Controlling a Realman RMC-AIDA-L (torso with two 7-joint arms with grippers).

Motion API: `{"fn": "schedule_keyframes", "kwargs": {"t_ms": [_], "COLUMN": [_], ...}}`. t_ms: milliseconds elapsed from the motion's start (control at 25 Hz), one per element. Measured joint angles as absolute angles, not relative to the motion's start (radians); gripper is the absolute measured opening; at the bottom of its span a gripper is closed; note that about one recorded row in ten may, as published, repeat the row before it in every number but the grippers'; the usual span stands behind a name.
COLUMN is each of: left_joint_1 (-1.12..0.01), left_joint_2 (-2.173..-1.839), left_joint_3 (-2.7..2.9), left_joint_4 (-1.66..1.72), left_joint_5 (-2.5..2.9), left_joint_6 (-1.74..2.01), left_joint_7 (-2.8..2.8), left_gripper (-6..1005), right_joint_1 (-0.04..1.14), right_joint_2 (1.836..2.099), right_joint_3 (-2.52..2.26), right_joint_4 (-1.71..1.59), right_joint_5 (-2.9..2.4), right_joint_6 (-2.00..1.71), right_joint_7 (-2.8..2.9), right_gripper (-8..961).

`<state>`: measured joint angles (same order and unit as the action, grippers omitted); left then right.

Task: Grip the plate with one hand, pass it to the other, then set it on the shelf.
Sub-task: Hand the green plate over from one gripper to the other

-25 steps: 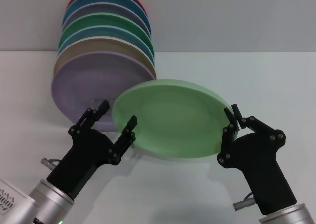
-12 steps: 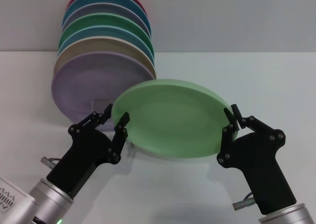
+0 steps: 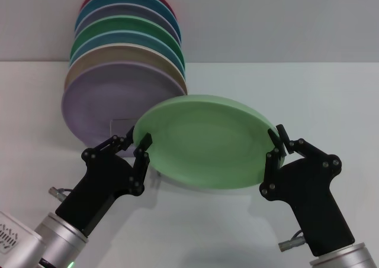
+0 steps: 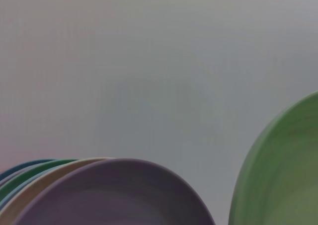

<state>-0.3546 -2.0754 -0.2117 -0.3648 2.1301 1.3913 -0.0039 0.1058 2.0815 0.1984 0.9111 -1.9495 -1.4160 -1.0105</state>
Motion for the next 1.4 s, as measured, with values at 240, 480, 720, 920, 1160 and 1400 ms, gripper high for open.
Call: {"fn": "schedule_keyframes", "kwargs": {"t_ms": [240, 480, 720, 920, 1160, 1400], "left_joint_1": [-0.356, -0.356, -0.356, -0.357, -0.357, -0.357], "left_joint_2": [-2.075, -2.075, -2.075, -2.076, -2.076, -2.074], "left_joint_3": [-0.212, -0.212, -0.212, -0.215, -0.233, -0.241], "left_joint_4": [-0.363, -0.360, -0.360, -0.361, -0.362, -0.360], "left_joint_5": [2.132, 2.132, 2.132, 2.128, 2.129, 2.128], "left_joint_6": [1.391, 1.389, 1.380, 1.377, 1.377, 1.378], "left_joint_7": [0.000, 0.001, 0.001, 0.002, 0.001, 0.000], "left_gripper": [155, 116, 90, 81, 42, 41], "right_joint_1": [0.107, 0.115, 0.116, 0.118, 0.120, 0.129], "right_joint_2": [2.082, 2.082, 2.082, 2.082, 2.082, 2.081], "right_joint_3": [0.203, 0.204, 0.208, 0.210, 0.211, 0.212], "right_joint_4": [0.911, 0.911, 0.911, 0.908, 0.905, 0.891], "right_joint_5": [-1.949, -1.950, -1.950, -1.950, -1.950, -1.950], "right_joint_6": [-1.410, -1.403, -1.396, -1.392, -1.391, -1.391], "right_joint_7": [-1.010, -1.011, -1.012, -1.012, -1.012, -1.012], "right_gripper": [122, 129, 137, 143, 150, 158]}}
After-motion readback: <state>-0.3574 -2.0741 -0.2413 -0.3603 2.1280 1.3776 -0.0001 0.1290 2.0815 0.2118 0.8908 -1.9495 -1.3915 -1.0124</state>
